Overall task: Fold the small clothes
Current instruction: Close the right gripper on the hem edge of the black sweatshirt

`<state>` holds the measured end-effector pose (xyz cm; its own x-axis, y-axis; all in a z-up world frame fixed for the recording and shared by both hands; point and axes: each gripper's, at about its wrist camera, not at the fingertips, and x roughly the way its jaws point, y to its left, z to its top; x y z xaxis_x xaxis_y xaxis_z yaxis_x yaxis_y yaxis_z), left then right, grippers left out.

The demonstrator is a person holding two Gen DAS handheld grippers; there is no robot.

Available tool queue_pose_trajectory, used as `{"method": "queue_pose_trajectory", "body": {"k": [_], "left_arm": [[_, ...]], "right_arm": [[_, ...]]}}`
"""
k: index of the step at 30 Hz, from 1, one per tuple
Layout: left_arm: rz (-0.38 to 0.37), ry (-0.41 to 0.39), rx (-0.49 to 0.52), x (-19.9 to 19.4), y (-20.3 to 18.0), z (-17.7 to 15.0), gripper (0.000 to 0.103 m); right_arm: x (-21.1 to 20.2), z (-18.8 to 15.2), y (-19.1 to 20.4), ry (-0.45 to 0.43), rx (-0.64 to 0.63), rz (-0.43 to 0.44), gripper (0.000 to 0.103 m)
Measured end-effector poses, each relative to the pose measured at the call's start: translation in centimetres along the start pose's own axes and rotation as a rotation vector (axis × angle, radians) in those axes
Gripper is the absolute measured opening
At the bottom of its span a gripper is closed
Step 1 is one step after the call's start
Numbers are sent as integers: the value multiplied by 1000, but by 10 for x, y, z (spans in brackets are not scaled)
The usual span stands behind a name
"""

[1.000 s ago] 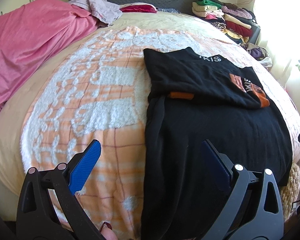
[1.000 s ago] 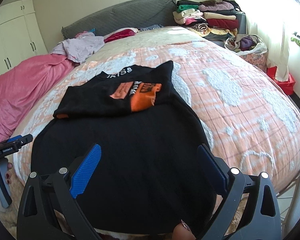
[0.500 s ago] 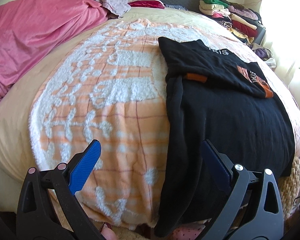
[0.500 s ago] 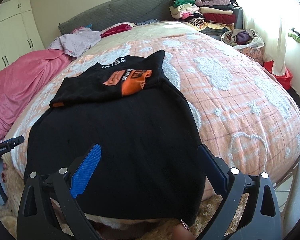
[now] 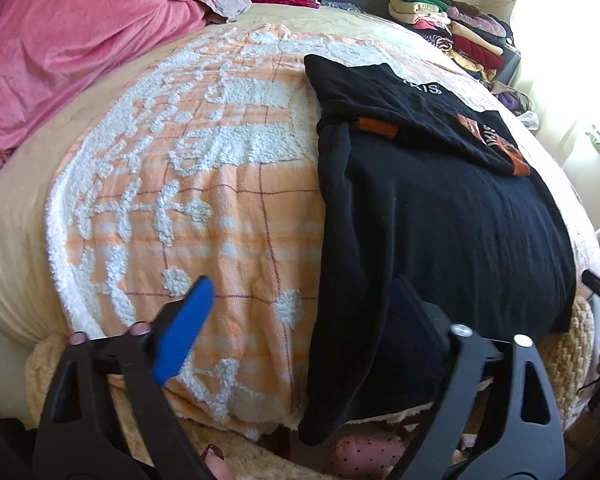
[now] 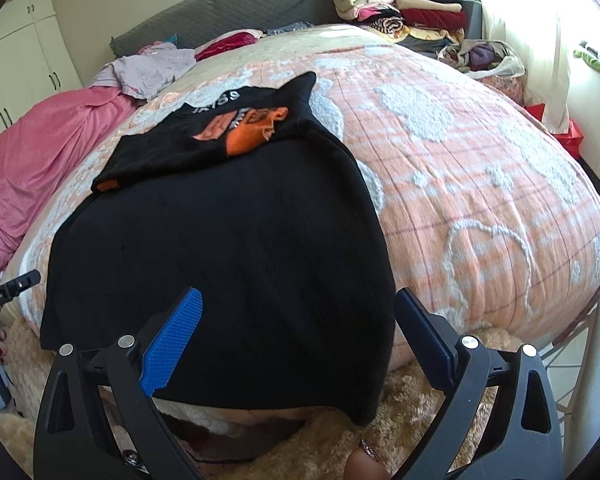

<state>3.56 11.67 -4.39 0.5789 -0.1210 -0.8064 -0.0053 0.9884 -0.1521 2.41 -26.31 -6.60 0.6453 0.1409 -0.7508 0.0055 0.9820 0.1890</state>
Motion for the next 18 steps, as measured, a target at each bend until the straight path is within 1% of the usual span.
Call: {"method": "queue_pose_trajectory", "body": {"k": [3,7,12,18], "left_arm": [[-15,9,0,1,-2,-3,70],[-46,36,7,4,-6,-10,59],[-73,81,20,12,-12,-24,58],[-76,121,16,17,-8,-39,58]], "right_arm": [[3,-5,-6,17,13,-2,96],[5,-10,-15,36,22,-2,96],[9,-18,-27,69,52,48,96],[17,-25,-29,114,38,97,94]]}}
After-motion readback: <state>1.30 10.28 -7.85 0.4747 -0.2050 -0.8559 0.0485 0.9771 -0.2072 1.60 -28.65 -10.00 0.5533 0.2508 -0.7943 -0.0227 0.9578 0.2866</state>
